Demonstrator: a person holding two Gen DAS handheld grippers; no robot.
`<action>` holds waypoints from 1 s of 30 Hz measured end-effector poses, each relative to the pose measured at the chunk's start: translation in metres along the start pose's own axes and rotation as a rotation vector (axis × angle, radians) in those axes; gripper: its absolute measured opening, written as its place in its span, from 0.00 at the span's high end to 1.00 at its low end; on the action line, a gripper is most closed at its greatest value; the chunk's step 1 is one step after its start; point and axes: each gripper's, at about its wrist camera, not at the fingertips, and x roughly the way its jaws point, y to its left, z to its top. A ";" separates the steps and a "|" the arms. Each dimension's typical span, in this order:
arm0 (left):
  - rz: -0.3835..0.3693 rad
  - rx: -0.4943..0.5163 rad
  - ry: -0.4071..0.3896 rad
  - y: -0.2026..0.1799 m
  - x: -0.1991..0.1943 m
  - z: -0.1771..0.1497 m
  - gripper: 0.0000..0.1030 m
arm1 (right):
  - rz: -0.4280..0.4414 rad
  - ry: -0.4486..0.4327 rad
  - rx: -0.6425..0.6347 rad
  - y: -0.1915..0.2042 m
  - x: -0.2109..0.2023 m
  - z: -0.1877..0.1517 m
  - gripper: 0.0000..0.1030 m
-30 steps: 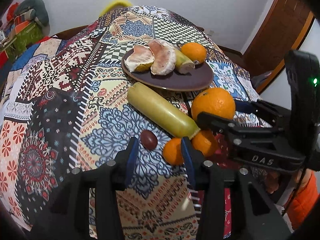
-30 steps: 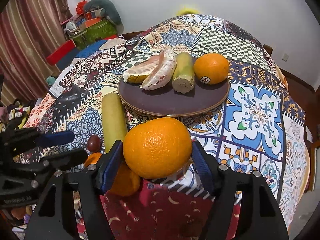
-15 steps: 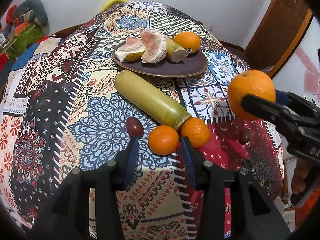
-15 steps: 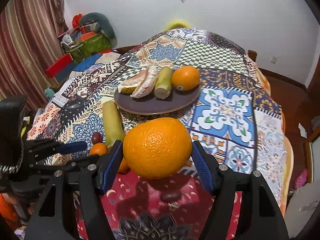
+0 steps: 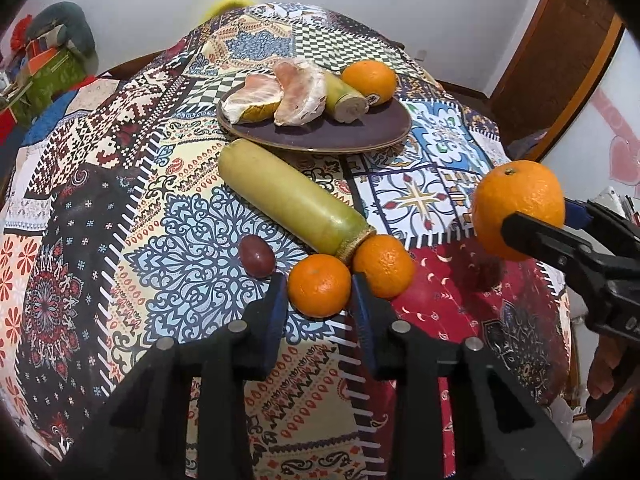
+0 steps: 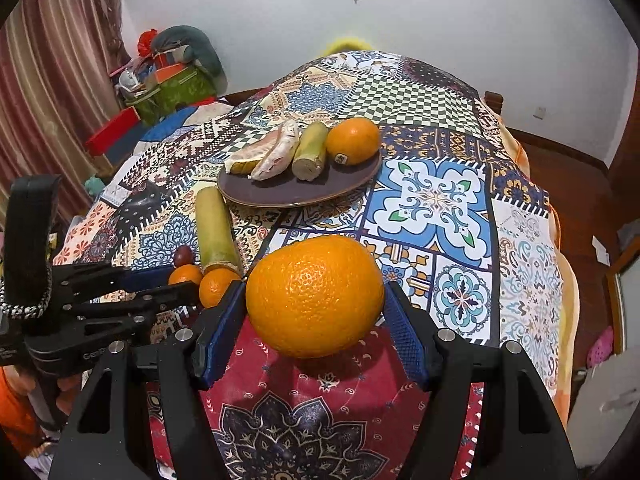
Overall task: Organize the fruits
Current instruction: 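Grasp the small mandarin with the left tool while the right tool lifts the orange, then carry the mandarin and the orange over the plate with both tools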
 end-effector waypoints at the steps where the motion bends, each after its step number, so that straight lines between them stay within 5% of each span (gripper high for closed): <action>1: 0.005 0.003 -0.012 -0.001 -0.004 0.000 0.69 | 0.000 -0.001 0.003 0.000 0.000 0.000 0.36; 30: 0.024 0.010 -0.213 0.020 -0.039 0.075 0.69 | -0.026 -0.098 -0.029 -0.003 0.008 0.061 0.36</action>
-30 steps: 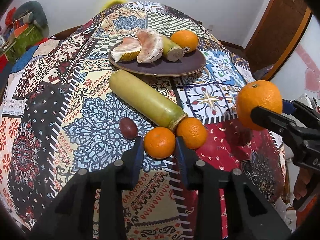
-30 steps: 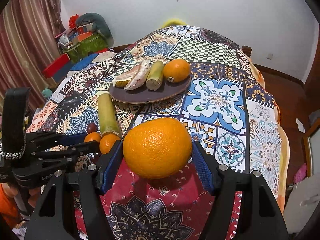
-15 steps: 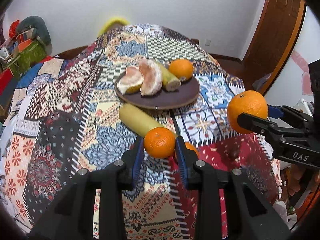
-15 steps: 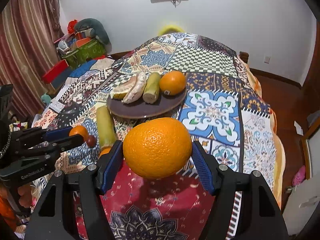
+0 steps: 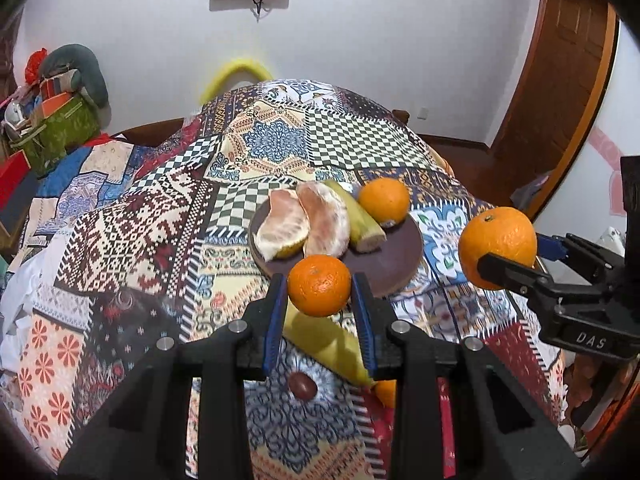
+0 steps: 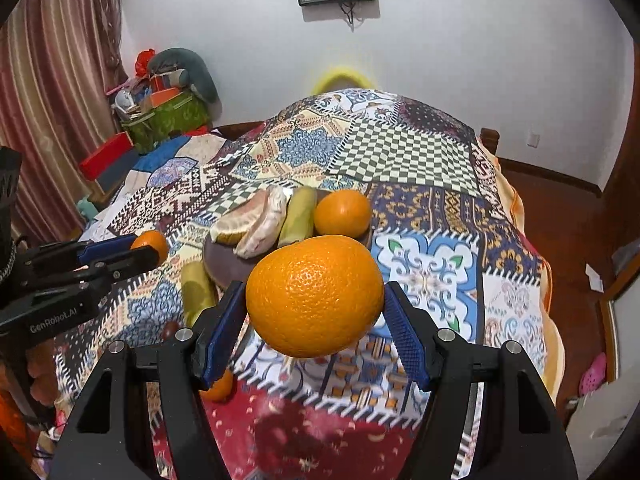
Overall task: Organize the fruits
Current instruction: 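Carry the mandarin and the orange over the plate with both tools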
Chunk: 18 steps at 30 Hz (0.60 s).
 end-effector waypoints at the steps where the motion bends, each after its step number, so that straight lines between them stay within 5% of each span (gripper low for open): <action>1: -0.002 -0.002 -0.001 0.002 0.004 0.003 0.69 | 0.000 -0.001 -0.001 0.000 0.003 0.002 0.36; 18: 0.008 -0.003 0.014 0.020 0.051 0.025 0.69 | -0.022 0.044 -0.049 -0.008 0.055 0.022 0.36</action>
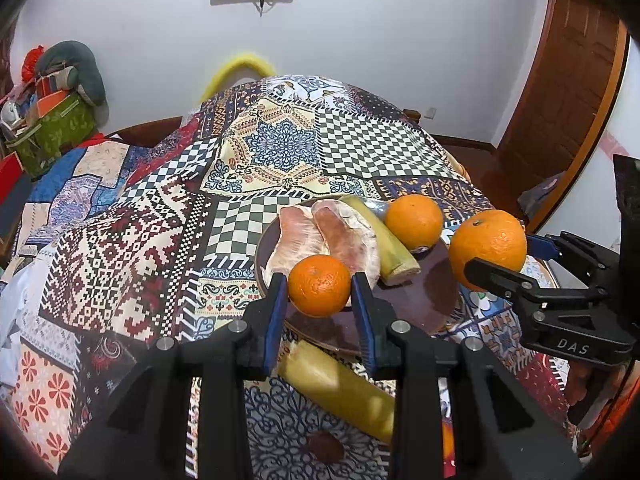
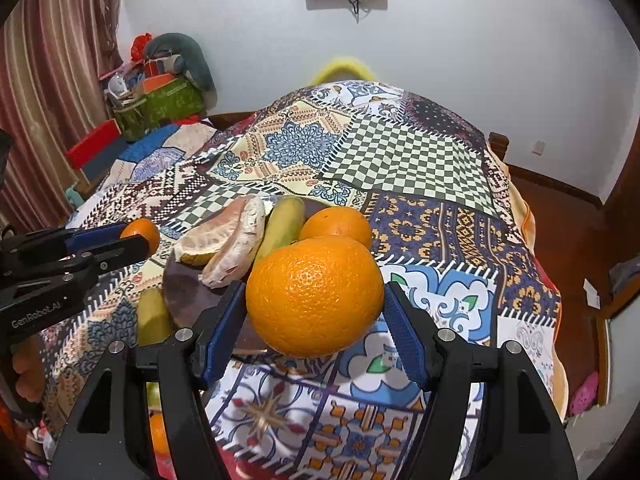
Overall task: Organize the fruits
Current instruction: 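Carry the mandarin and the orange over the plate with both tools, then set the mandarin and orange on the plate and open both tools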
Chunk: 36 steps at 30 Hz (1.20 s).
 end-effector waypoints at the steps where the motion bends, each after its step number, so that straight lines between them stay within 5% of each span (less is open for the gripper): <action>1: 0.000 -0.001 0.003 0.001 0.002 0.000 0.69 | 0.001 0.003 -0.001 0.000 0.002 0.002 0.36; 25: -0.033 0.003 0.132 0.001 0.051 -0.013 0.68 | 0.005 0.069 -0.047 0.002 0.031 0.000 0.35; 36: -0.011 0.006 0.108 0.001 0.029 -0.012 0.64 | -0.003 0.080 -0.022 -0.001 0.015 -0.003 0.31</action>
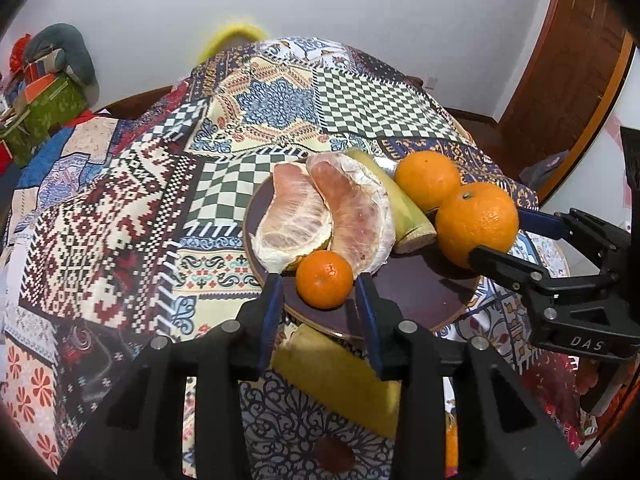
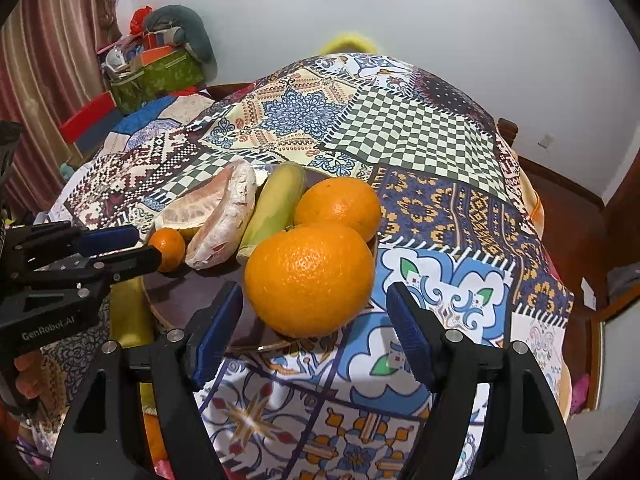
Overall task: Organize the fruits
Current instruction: 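Set the mandarin and orange on the plate and open both tools, then grasp the dark red date with the left tool while the right tool grasps the yellow-green gourd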
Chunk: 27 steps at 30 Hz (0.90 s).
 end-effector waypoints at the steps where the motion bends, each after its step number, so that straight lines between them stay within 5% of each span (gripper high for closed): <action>1: 0.002 0.000 -0.003 0.000 -0.004 0.000 0.63 | -0.001 -0.004 0.002 0.000 -0.003 0.000 0.31; 18: 0.047 -0.009 -0.081 0.002 -0.088 -0.029 0.52 | -0.016 -0.107 -0.024 0.022 -0.083 -0.019 0.30; 27: 0.062 -0.028 -0.069 0.011 -0.106 -0.060 0.49 | 0.038 -0.072 -0.050 0.054 -0.077 -0.038 0.29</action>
